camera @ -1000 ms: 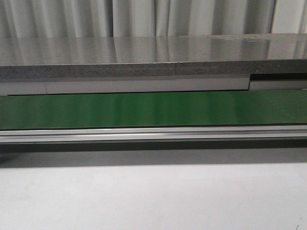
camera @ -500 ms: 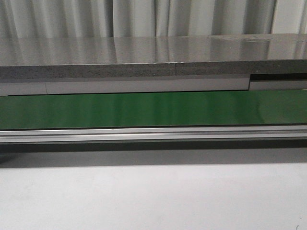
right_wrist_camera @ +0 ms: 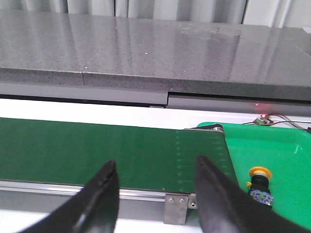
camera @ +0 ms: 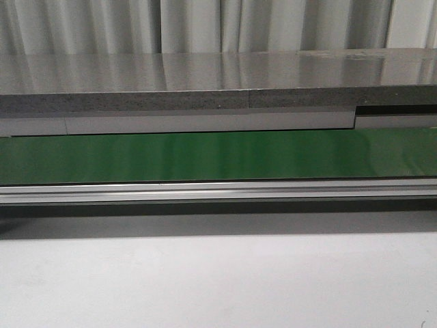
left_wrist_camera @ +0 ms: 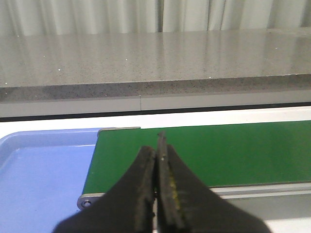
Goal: Move button from left to right
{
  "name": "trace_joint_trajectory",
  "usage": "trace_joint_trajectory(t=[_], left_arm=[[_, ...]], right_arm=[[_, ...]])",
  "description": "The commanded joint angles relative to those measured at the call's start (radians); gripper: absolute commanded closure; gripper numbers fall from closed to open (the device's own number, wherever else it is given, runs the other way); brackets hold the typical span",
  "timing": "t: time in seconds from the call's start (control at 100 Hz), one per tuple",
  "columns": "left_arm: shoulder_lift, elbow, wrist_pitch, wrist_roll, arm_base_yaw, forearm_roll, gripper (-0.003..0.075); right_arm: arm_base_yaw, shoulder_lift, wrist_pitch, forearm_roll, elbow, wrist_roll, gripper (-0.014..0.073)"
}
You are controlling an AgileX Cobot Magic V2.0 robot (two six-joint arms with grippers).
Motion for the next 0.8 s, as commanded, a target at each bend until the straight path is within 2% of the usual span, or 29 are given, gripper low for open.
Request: trace_joint_trajectory(t=[0.0, 0.2, 0.79], left_arm=[[0.009, -0.028, -0.078, -0.002, -0.006, -0.008, 0.0741], [0.009, -0.028, -0.078, -0.002, -0.006, -0.008, 0.0741], [0.009, -0.028, -0.078, -0.002, -0.006, -0.008, 0.0741]], right_arm=[[-0.002, -0.037, -0.059, 0.017, 0.003, -0.003, 0.0379], [-0.002, -0.048, -0.036, 0.017, 0.009, -0.003, 0.0669], [-0.002, -0.048, -0.036, 0.018, 0.009, -0.003, 0.0662]])
